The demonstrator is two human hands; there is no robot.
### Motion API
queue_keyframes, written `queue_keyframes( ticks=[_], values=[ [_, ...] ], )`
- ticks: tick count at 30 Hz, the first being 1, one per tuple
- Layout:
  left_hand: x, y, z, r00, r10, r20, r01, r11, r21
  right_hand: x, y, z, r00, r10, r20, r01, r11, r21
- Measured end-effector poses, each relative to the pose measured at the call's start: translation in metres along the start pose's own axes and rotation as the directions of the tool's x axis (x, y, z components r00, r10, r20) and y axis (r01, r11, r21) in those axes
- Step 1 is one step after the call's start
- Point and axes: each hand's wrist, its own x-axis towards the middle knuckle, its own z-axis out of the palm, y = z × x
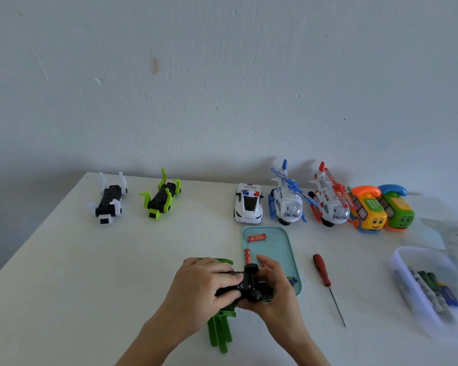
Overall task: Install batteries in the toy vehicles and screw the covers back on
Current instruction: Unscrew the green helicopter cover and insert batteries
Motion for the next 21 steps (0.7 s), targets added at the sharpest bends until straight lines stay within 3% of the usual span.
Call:
queue_keyframes(
  ticks=[10, 16, 21],
  values=[
    [-0.011, -0.030, -0.020, 0.996, -0.085, 0.016, 0.084, 0.993, 0.085, 0.023, -0.002, 0.035, 0.998, -0.008, 0.057, 0.005, 0.999, 0.053],
    [-0.010, -0.057, -0.031, 0.981, -0.180, -0.072, 0.187, 0.976, 0.112, 0.057, -0.012, 0.060, 0.986, -0.069, 0.154, 0.070, 0.998, -0.001],
    [-0.005, -0.059, -0.025, 0.984, -0.153, -0.090, 0.165, 0.975, 0.151, 0.064, -0.016, 0.030, 0.940, -0.096, 0.326, 0.147, 0.980, -0.133]
  ],
)
